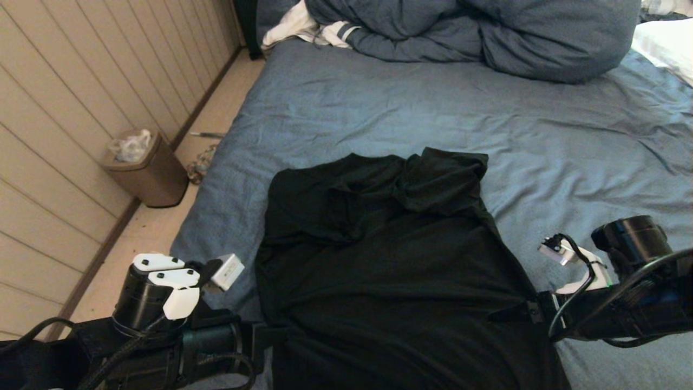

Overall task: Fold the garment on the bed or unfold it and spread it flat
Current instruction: Fold the black T-shirt

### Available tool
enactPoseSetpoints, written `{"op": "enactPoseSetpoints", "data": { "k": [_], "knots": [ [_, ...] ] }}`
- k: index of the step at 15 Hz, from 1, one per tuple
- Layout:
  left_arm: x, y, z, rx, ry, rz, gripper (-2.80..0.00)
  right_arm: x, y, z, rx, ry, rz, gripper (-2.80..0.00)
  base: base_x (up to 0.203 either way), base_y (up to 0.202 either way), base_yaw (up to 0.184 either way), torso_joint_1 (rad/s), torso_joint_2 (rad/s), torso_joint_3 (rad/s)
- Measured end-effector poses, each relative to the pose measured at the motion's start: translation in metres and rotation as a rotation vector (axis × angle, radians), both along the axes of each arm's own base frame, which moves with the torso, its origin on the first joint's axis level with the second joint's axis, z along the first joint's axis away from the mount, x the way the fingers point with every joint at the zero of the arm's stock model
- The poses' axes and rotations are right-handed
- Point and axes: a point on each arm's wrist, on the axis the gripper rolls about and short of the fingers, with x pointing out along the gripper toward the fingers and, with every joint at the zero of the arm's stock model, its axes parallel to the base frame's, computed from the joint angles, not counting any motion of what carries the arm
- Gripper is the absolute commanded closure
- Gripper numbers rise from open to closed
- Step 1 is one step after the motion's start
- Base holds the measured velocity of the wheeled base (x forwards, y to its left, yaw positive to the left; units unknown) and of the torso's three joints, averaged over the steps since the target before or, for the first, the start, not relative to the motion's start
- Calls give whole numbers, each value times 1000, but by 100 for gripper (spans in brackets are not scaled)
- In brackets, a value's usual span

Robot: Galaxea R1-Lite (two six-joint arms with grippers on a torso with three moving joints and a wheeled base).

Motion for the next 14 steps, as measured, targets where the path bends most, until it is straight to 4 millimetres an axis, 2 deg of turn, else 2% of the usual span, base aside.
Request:
{"op": "enactPoseSetpoints", "data": {
  "k": [5,14],
  "knots": [
    [0,0,1,-2,-5,2,0,-8,7,4,8,-15,32,0,0,0,0,0,0,0],
    [-5,4,-1,5,2,5,0,-34,-4,7,48,-35,15,0,0,0,0,0,0,0]
  ]
}}
